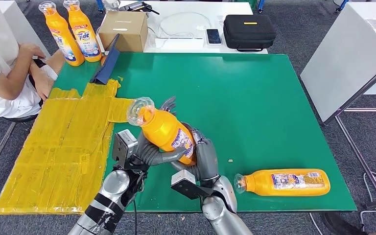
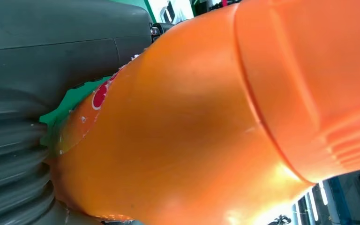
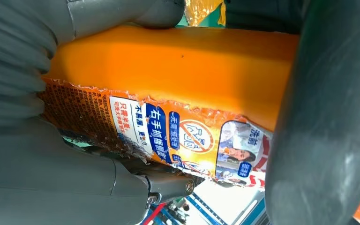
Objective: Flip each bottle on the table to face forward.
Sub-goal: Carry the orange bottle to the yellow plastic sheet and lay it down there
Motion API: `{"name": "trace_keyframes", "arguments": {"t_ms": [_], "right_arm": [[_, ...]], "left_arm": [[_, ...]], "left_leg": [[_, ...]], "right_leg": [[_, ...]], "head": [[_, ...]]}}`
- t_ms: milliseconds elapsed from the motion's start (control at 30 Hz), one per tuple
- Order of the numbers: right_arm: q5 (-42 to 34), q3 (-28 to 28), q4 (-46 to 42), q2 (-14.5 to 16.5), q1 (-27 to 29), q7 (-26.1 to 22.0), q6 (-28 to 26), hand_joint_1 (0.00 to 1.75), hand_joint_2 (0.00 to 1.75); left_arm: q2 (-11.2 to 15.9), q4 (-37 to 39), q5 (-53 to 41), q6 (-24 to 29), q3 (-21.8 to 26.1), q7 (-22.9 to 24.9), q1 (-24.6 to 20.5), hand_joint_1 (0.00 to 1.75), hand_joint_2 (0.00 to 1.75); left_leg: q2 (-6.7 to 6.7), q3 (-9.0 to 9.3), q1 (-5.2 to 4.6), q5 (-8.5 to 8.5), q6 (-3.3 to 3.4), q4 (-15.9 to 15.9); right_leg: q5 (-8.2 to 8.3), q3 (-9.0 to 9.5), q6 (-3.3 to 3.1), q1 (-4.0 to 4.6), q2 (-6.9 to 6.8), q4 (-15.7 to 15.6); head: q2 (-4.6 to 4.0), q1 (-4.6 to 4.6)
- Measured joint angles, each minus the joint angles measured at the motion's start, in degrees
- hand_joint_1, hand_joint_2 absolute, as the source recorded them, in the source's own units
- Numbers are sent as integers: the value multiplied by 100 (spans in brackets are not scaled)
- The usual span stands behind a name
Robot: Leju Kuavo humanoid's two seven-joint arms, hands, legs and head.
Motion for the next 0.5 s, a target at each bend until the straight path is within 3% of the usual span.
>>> {"name": "trace_keyframes", "arguments": {"t_ms": [100, 500], "right_arm": [[8, 49, 107, 48, -68, 11, 8, 175, 175], [-83, 294, 479, 139, -333, 6, -15, 175, 175]], "left_arm": [[2, -10, 109, 42, 28, -76, 15, 174, 175], [-1, -357, 478, 187, 226, -284, 239, 175, 175]], "left_leg": [[0, 0, 0, 0, 0, 0], [1, 0, 0, 0, 0, 0]], "right_leg": [[0, 0, 0, 0, 0, 0], [0, -2, -1, -1, 0, 0]], "head": [[-1, -1], [-1, -2]]}}
